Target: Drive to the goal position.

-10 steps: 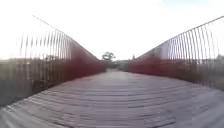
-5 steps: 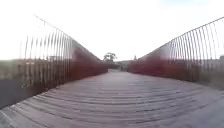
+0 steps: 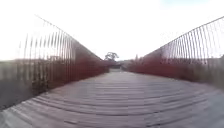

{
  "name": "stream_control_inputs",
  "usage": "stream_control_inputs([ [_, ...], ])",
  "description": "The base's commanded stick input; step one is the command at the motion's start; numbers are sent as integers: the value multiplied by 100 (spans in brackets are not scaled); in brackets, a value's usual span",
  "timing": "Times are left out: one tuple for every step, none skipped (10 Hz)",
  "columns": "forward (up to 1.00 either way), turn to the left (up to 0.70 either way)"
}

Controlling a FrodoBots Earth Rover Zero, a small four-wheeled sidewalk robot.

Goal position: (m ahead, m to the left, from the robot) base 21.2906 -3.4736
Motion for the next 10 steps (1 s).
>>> stream_control_inputs([
  [70, 0],
  [70, 0],
  [70, 0],
  [70, 0],
  [70, 0],
  [70, 0],
  [70, 0],
  [70, 0],
  [70, 0],
  [70, 0],
])
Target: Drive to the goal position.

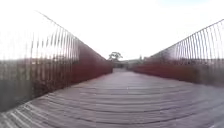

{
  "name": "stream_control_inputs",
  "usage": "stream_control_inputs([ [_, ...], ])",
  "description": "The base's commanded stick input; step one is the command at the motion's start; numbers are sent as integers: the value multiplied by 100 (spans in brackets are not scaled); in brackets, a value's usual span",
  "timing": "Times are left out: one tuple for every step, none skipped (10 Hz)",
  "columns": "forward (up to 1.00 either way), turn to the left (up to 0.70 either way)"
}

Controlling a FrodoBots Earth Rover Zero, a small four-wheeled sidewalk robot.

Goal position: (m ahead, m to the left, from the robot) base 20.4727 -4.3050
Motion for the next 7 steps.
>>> stream_control_inputs([
  [70, 0],
  [70, 0],
  [70, 0],
  [70, 0],
  [70, 0],
  [70, -35],
  [70, -35],
])
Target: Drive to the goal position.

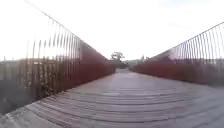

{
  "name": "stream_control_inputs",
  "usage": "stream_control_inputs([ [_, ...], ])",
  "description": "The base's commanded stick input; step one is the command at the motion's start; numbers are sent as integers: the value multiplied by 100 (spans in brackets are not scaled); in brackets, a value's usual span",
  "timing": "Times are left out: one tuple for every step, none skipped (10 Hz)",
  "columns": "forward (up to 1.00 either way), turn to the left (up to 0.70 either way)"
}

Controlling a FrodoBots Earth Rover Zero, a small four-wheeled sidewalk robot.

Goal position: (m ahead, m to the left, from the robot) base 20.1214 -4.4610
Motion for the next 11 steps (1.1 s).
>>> stream_control_inputs([
  [70, -35],
  [70, -35],
  [70, -35],
  [70, -35],
  [70, -35],
  [70, -35],
  [70, -33],
  [70, -26],
  [70, -20],
  [70, -14],
  [70, -8],
])
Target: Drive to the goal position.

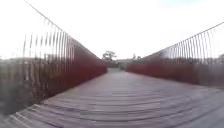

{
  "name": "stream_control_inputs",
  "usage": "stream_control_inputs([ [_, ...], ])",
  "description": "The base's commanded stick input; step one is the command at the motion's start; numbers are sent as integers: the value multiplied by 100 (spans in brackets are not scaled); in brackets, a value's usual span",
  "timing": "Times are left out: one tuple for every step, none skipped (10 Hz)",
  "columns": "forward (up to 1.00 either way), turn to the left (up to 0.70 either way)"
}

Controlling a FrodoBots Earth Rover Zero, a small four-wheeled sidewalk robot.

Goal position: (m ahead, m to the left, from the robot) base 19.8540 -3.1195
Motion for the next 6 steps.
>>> stream_control_inputs([
  [70, -2],
  [70, 0],
  [70, 0],
  [70, 0],
  [70, -10],
  [70, -21],
])
